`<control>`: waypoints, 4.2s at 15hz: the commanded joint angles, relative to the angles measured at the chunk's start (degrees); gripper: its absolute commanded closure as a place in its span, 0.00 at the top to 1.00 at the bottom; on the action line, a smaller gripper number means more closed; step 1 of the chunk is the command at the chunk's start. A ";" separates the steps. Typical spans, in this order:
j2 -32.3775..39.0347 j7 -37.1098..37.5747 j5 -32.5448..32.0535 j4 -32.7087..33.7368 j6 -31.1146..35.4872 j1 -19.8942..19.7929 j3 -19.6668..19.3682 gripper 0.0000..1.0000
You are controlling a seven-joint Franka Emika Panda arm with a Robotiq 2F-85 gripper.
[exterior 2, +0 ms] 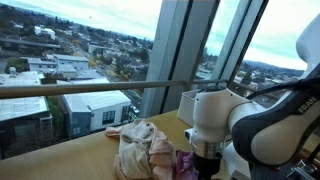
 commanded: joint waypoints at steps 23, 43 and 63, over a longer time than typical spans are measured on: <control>-19.66 -3.09 -7.04 24.05 -18.76 -23.48 -17.73 0.51; -10.60 5.12 2.10 22.14 -15.60 -6.05 -2.76 1.00; 20.64 3.89 8.30 49.10 -15.95 -2.04 -2.45 1.00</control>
